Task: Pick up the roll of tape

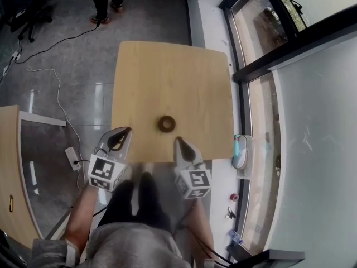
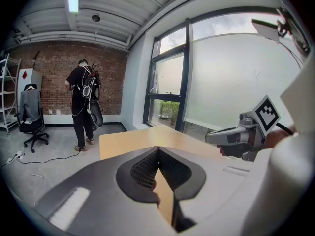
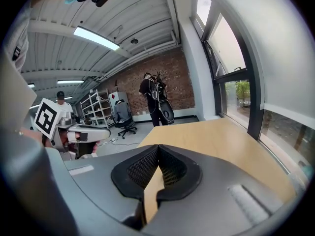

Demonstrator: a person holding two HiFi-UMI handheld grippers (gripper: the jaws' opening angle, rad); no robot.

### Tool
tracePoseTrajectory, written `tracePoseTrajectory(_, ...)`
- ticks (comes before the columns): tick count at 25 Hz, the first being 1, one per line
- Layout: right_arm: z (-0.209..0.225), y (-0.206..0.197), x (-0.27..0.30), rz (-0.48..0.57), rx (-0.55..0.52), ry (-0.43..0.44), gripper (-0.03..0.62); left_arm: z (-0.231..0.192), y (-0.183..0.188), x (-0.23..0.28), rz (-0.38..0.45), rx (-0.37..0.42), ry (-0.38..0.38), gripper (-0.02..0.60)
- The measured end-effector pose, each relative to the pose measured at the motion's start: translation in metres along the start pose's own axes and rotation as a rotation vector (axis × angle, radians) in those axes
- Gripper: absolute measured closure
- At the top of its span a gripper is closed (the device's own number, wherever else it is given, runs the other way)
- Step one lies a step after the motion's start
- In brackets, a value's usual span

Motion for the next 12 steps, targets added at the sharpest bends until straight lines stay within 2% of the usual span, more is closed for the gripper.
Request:
tracePoseTrajectory(5,0.011,-0.015,0.023,-0.039,-0.009,0.016,0.580,0.000,-0.012,0.015,-0.031,0.020,-0.001,0.581)
tracePoseTrajectory(12,0.020,-0.034,0.046,-0.092,-0.011,0.031,0.580,-0.001,-0.029,0.029,-0.059,0.008,-0.015,0.581)
Point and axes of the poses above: the fingertips, and each gripper's own axes: x forward along the fingers, z to its right, y out of its top, the point moved 8 cm from there along -x, backward along the fingers, and after that the axes turned 4 degrees about -z, right-handed, at the moved point
